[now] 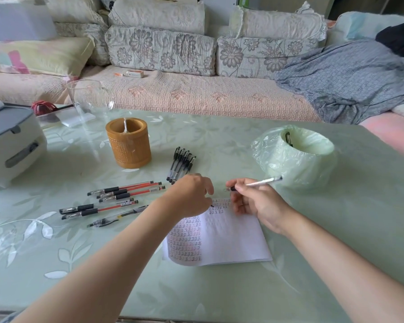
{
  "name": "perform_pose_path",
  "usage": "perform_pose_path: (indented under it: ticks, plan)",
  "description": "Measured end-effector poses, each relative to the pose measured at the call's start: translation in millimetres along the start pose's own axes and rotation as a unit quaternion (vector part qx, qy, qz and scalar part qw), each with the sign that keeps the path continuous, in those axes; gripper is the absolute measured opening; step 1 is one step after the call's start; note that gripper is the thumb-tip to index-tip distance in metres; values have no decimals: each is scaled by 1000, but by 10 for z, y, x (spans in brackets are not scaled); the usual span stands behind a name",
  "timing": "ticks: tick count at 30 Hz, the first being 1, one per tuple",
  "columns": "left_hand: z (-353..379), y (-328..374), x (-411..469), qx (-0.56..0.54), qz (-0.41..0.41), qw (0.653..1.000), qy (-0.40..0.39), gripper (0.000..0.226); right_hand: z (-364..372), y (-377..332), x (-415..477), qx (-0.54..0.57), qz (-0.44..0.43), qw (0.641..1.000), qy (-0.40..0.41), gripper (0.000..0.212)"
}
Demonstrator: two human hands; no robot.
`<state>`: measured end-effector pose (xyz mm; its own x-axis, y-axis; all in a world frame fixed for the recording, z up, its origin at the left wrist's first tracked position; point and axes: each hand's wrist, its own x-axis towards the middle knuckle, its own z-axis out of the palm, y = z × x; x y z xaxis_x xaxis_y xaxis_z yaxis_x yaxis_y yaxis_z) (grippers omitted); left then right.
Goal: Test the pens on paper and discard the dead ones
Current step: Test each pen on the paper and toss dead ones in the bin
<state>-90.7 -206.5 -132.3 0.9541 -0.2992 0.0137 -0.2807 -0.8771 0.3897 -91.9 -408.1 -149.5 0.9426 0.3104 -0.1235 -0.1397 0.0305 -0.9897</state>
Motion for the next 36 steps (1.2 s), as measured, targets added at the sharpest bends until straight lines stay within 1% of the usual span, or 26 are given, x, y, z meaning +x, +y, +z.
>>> perform_pose_path:
  ticks: [3, 7, 10, 15, 20, 23, 26, 29, 36]
  plan:
    - [73, 13, 34, -17, -3, 1000, 8, 17, 6, 22, 23, -25, 11, 999, 19, 25]
    - [137, 6, 63, -18, 0, 1000, 25, 16, 9, 13, 22, -58, 22, 998, 31, 18]
    - [155, -22, 82, -32, -2, 999, 28, 11, 7, 29, 40, -109, 11, 993, 43, 16]
    - [198, -62, 82, -33, 0, 998, 49, 11, 5, 58, 67, -216, -26, 975, 46, 15]
    - [260, -74, 83, -32, 6, 996, 77, 21, -11, 102, 97, -213, -45, 976, 6, 25]
    - [264, -67, 88, -35, 0, 997, 72, 29, -21, 141, 103, -205, -55, 977, -5, 28]
    - [278, -81, 102, -35, -1, 997, 63, 34, -19, 170, 108, -242, -90, 966, -4, 22]
    - [301, -82, 108, -35, -4, 997, 72, 35, -11, 185, 117, -275, -120, 954, 1, 18]
    - [313, -75, 123, -48, -22, 996, 73, 36, -19, 200, 109, -312, -122, 942, -5, 18]
